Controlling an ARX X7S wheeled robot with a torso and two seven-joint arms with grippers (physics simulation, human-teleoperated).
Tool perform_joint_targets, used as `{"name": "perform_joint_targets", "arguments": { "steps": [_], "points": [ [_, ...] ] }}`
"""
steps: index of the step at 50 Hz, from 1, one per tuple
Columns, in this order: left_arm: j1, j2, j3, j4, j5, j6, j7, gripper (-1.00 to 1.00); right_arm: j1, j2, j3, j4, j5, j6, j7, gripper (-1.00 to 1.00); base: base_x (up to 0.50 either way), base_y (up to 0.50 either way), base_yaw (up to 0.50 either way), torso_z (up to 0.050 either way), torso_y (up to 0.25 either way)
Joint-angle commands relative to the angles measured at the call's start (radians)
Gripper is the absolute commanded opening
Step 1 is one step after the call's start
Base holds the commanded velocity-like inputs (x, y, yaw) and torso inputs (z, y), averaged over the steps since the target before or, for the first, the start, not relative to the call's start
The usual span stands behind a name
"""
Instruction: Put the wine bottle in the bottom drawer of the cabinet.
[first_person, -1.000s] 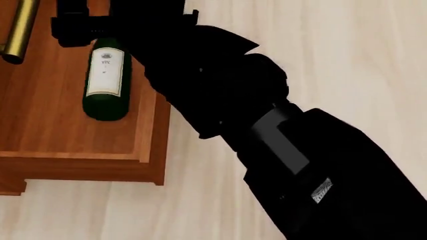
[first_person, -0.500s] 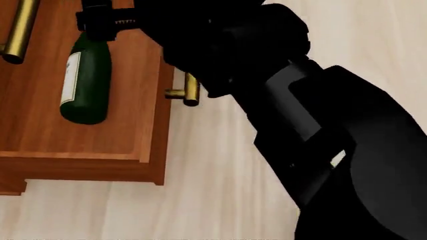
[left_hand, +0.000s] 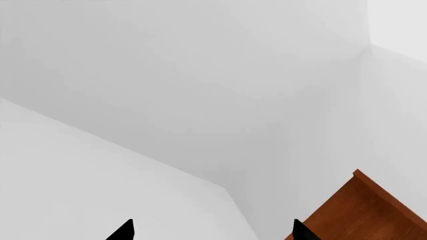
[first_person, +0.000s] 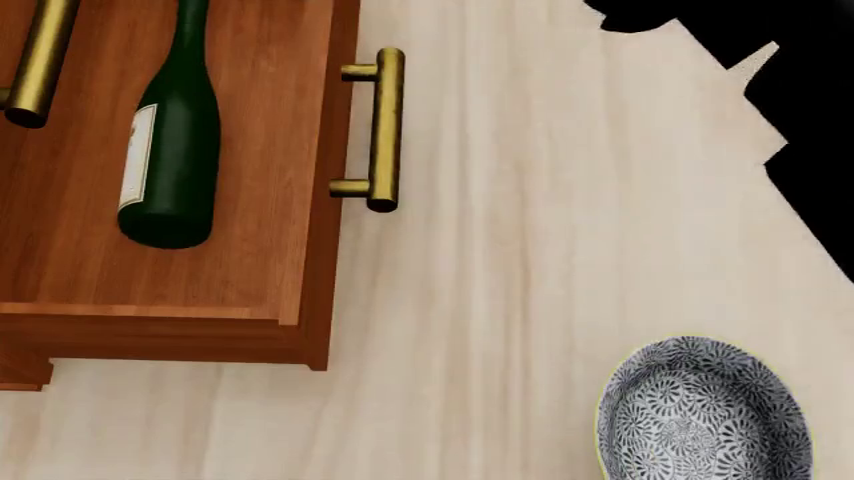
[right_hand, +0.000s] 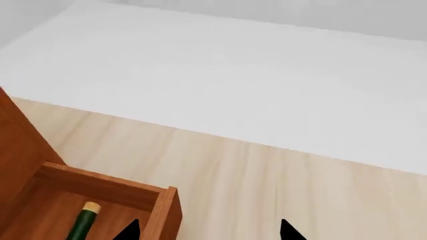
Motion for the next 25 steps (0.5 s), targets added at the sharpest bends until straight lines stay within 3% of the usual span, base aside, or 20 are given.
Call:
{"name": "perform_joint_targets", "arguments": {
  "steps": [1,9,20,23,25],
  "points": [
    [0.0,-0.002,0.002,0.002,0.022,-0.004,-0.013,1.0,0.049,0.218,0.066,-0.404,0.063,-0.02,0.275,1.0,0.0,0.0,0.0,0.0,0.0],
    [-0.002,-0.004,0.003,0.007,0.064,-0.011,-0.038,1.0,0.001,0.401,0.121,-0.718,0.098,-0.087,0.451,1.0,0.0,0.0,0.0,0.0,0.0],
    [-0.005,-0.002,0.005,0.012,0.119,-0.02,-0.074,1.0,-0.11,0.574,0.154,-1.022,0.089,-0.182,0.551,1.0,0.0,0.0,0.0,0.0,0.0],
    [-0.007,0.005,0.002,0.033,0.244,-0.037,-0.136,1.0,-0.174,0.636,0.154,-1.116,0.053,-0.233,0.58,1.0,0.0,0.0,0.0,0.0,0.0],
    [-0.006,0.003,0.013,0.043,0.255,-0.033,-0.115,1.0,-0.211,0.663,0.152,-1.15,0.031,-0.26,0.58,1.0,0.0,0.0,0.0,0.0,0.0]
  ]
}}
